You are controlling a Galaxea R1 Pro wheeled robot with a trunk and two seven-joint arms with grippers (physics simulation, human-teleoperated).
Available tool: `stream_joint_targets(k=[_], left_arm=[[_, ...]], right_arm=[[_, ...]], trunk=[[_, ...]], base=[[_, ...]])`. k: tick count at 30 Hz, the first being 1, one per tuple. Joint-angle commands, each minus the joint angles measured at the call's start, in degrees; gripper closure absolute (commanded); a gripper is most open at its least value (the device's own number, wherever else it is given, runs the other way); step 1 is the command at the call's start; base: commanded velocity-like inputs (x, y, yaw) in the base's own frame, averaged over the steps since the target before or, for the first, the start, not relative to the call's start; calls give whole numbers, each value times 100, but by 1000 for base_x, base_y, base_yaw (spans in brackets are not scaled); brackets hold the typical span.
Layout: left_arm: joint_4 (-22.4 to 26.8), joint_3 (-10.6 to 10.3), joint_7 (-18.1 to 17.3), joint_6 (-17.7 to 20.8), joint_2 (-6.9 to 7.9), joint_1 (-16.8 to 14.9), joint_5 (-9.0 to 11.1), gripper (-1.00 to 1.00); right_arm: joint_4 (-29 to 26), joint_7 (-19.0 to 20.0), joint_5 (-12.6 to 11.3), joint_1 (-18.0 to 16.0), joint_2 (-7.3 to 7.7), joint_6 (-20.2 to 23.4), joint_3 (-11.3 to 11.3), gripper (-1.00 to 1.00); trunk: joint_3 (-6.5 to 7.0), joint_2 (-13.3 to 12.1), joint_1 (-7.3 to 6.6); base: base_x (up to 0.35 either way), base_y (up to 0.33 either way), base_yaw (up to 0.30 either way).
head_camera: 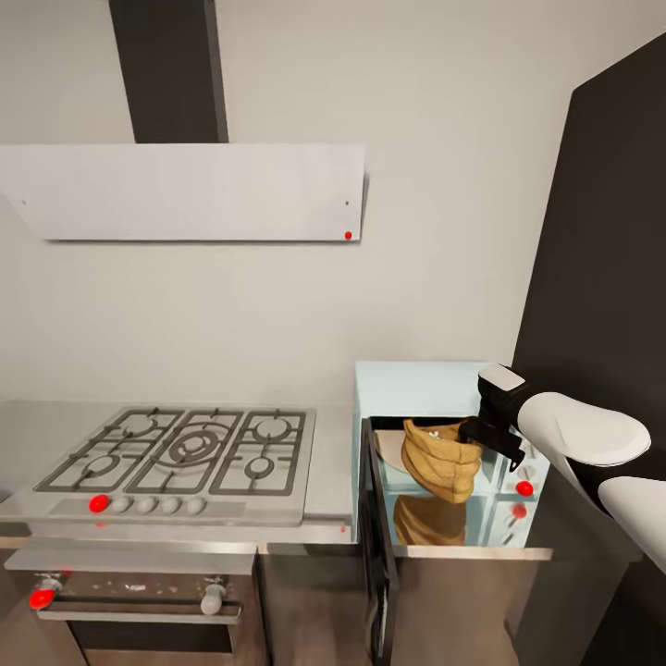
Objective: In the kitchen, take the popcorn bag from the countertop, put it into the microwave, and heat it until the popcorn is cooked so the cooked popcorn ends up inside the bag.
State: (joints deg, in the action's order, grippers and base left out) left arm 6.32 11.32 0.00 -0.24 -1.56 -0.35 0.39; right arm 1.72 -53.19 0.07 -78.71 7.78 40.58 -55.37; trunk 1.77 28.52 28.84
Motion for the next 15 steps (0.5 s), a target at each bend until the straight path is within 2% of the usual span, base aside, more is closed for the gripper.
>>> stream_joint_targets(k=[1,15], left_arm=[[1,28,0,-3,-2,0,4,-100],[1,28,0,-8,-2,0,5,-100]], right_arm=[[12,-16,1,-4,4,27,0,-100],[12,-16,1,-4,4,26,0,-100]], trunk=[[8,3,2],[141,3,2]], base=[[0,0,0],[0,0,0]])
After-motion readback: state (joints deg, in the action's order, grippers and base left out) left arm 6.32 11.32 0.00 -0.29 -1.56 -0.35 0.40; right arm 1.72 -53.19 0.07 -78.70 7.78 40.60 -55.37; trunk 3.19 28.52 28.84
